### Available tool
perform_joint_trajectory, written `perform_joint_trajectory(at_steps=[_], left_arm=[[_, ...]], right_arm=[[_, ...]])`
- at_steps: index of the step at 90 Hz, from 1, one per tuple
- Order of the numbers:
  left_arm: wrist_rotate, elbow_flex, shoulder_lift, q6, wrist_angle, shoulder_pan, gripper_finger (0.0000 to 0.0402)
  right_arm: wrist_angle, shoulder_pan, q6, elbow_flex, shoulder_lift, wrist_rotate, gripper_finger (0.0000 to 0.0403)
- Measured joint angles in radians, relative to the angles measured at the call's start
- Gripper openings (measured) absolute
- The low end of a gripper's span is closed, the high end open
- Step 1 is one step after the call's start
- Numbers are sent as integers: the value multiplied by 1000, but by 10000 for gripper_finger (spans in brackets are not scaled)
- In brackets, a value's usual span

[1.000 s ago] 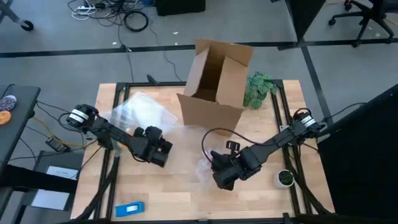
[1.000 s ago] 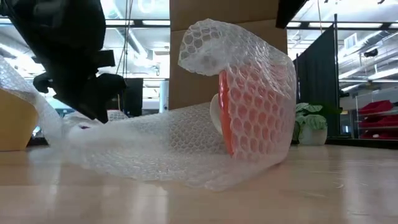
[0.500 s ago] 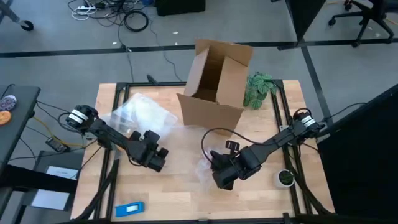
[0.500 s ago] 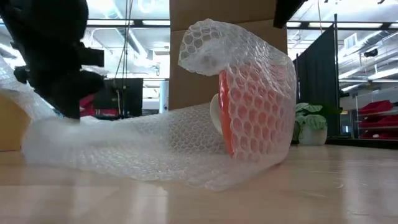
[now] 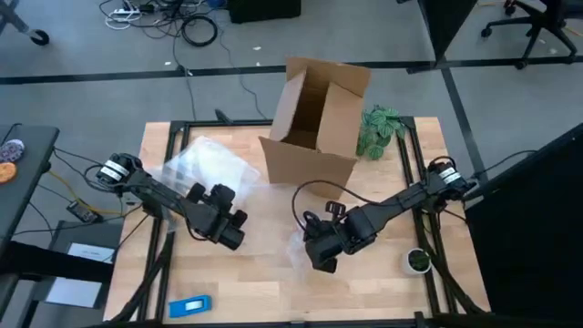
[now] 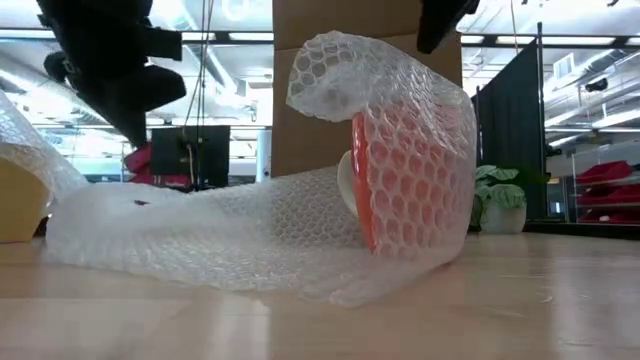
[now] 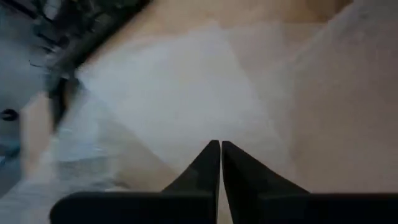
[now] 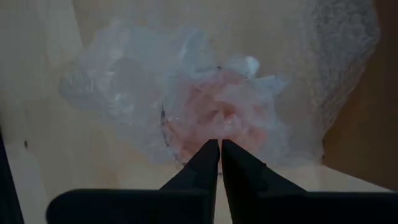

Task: Wrap mug
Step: Wrap the orange mug with transparent bubble wrap

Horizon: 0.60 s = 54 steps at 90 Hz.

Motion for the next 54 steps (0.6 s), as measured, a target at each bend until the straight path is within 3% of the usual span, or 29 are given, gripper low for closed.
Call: perform_joint_trajectory(at_steps=[10,23,31,46,54], left_arm=[[104,-3,5,45,131,-4,16],[130,57,72,200,196,-55,23],[118,151,156,247,101,-78,23],[75,331,337,182,-287,-87,23],[73,338,383,201,-247,-85,23]], right_arm=[[1,-1,-2,0,0,-1,0],[1,-9,-13,0,0,-17,0],[1,-22,-15,0,0,-27,0],[16,-47,-15,0,0,-51,0],[28,-55,-18,0,0,-65,0]])
